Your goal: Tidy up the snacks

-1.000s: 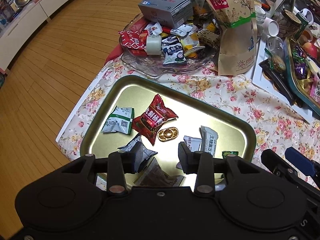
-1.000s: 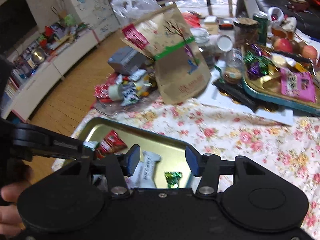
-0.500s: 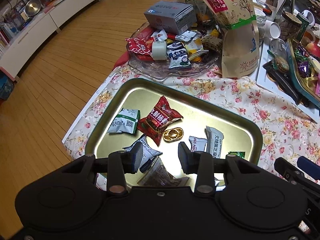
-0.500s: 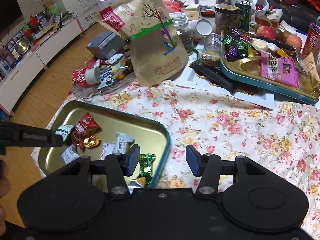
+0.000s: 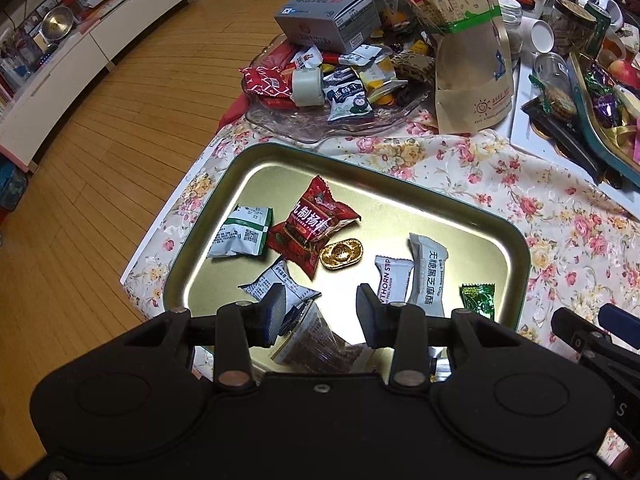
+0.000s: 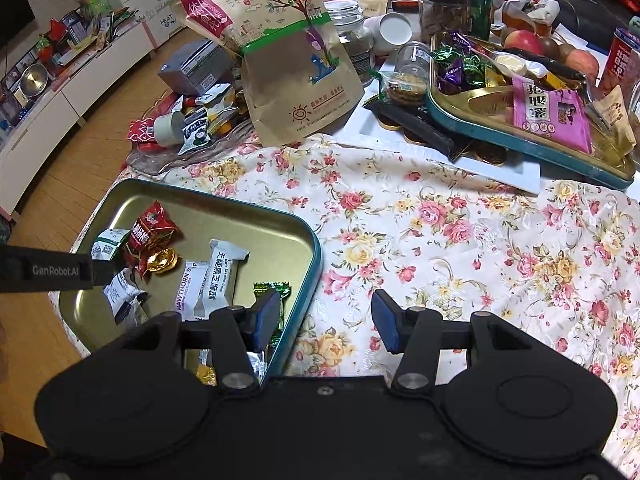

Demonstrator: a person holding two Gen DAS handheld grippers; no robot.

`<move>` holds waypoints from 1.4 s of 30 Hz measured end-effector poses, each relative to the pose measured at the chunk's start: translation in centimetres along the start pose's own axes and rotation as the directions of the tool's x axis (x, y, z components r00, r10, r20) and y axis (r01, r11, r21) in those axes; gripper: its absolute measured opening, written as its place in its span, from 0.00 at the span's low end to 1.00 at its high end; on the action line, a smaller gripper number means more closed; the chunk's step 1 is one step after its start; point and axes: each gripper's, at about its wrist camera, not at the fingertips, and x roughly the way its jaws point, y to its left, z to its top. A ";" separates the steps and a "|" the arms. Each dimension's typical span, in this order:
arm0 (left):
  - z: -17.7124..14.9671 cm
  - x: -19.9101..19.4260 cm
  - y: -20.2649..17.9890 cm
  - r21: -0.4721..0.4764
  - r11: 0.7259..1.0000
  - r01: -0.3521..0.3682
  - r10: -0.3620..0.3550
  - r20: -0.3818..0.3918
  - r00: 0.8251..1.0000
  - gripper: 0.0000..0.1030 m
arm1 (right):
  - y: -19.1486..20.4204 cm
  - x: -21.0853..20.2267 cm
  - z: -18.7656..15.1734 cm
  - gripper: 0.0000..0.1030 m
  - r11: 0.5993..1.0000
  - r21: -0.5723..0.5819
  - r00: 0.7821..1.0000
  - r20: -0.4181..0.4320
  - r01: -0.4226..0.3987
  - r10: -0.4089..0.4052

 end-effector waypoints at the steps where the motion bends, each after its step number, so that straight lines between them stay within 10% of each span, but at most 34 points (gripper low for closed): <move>1: 0.0 0.0 0.0 0.001 1.000 0.001 -0.001 -0.003 1.000 0.46 | 0.0 0.1 0.0 0.52 1.000 0.002 1.000 -0.002 -0.001 0.001; 42: -0.2 -0.2 -0.3 0.031 1.000 -0.005 0.004 0.030 1.000 0.46 | 0.0 0.6 -0.3 0.52 1.000 0.005 1.000 -0.031 0.002 -0.002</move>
